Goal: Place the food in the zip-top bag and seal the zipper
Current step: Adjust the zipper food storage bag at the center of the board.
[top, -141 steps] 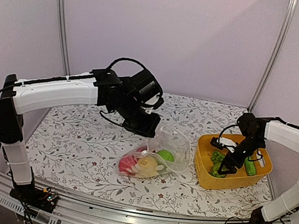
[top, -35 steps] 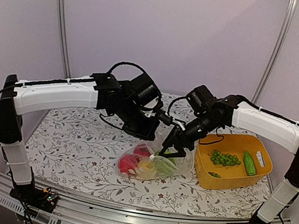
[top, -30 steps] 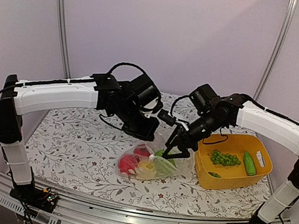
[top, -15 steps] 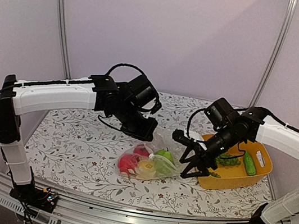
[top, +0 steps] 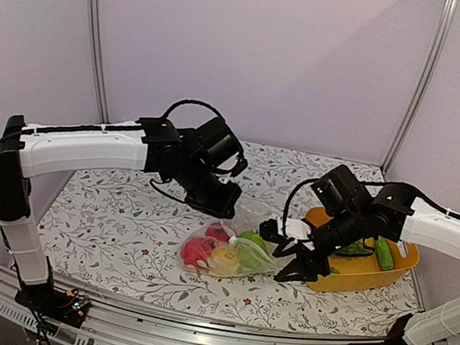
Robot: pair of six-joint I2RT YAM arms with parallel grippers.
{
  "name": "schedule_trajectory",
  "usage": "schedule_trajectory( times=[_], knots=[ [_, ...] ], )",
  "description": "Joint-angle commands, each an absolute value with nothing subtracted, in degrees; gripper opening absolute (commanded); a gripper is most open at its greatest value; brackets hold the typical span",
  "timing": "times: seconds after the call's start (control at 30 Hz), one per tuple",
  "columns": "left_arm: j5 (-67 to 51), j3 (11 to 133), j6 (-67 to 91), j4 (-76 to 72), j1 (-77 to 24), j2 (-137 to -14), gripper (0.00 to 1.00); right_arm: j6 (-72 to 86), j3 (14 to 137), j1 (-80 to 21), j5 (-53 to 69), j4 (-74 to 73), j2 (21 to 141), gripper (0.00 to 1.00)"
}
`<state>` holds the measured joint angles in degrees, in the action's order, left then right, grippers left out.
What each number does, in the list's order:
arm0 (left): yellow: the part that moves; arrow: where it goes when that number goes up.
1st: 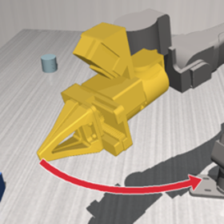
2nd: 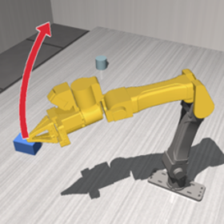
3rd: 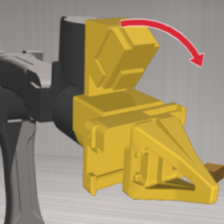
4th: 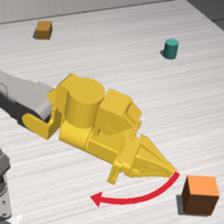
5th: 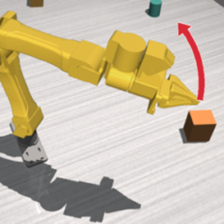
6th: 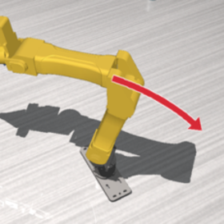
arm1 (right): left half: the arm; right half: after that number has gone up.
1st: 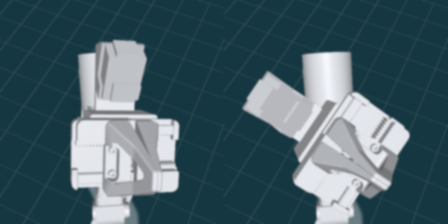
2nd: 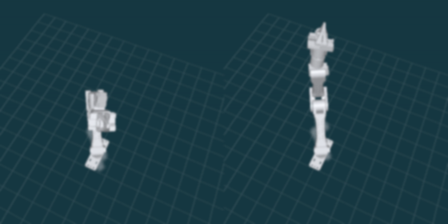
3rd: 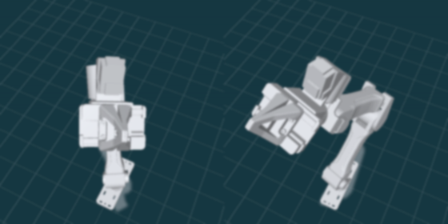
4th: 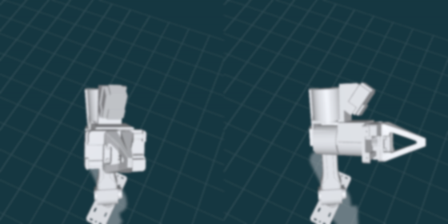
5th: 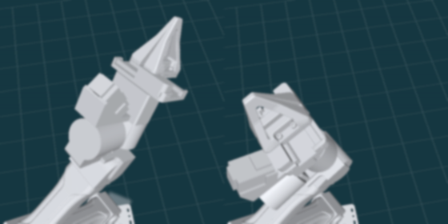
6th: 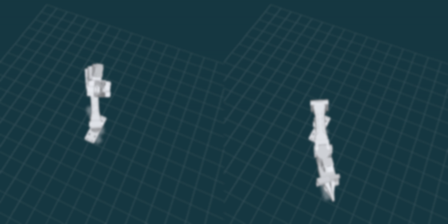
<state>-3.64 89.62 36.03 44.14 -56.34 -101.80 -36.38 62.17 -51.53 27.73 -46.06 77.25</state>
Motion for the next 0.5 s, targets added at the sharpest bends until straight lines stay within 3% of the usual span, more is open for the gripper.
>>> schedule_trajectory(
  times=[0.0,0.07,0.2,0.23,0.47],
  knots=[
    [-3.39,88.77,35.96,43.77,-55.35,-99.2,0.0,-38.6,61.83,-55.49,20.56,-43.01,77.32,0.54],
    [-3.47,88.77,36.0,43.77,-55.29,-98.91,0.0,-40.32,61.68,-57.18,17.58,-43.35,78.18,0.46],
    [-4.42,89.15,35.94,43.62,-55.39,-98.31,0.0,-42.36,63.15,-59.52,12.29,-43.47,78.16,0.04],
    [-5.66,89.58,35.28,42.95,-55.75,-98.16,0.0,-42.52,64.67,-59.58,12.01,-44.15,78.14,0.0],
    [-6.07,98.25,28.78,42.85,-59.62,-99.46,0.0,-44.1,85.16,-60.03,15.5,-50.95,76.86,0.0]
  ],
)
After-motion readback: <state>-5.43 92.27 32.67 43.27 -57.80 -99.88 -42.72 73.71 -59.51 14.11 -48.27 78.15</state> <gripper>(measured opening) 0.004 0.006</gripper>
